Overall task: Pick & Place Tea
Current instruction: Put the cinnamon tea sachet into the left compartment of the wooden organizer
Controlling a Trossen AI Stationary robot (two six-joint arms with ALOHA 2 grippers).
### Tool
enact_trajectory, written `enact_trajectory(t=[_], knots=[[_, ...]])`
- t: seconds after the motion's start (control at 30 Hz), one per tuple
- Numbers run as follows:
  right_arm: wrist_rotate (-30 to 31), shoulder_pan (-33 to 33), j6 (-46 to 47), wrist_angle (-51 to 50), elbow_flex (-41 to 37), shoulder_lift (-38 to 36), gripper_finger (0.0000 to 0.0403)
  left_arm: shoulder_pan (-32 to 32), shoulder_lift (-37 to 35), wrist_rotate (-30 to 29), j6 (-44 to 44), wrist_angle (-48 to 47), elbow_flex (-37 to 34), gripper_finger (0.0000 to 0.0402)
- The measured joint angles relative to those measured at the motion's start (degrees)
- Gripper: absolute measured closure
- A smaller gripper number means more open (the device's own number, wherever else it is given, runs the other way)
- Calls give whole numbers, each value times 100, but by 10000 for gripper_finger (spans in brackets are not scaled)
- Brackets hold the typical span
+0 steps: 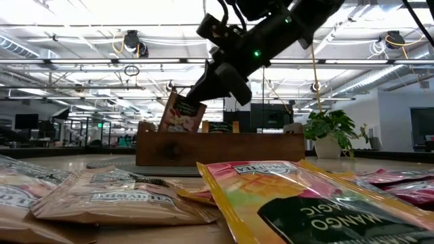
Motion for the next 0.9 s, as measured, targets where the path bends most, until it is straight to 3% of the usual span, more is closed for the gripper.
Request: enact_trajectory(t=[0.37, 0.6, 0.9], knots=[[2, -57, -40, -1008, 628, 47, 403, 45, 0, -2, 7, -36, 0, 366], [-448, -37, 136, -1168, 870, 253, 403, 48, 2, -3, -263, -99, 0, 364], [-442, -125, 288, -1216, 895, 393, 403, 48, 4, -2, -313, -95, -2, 364]])
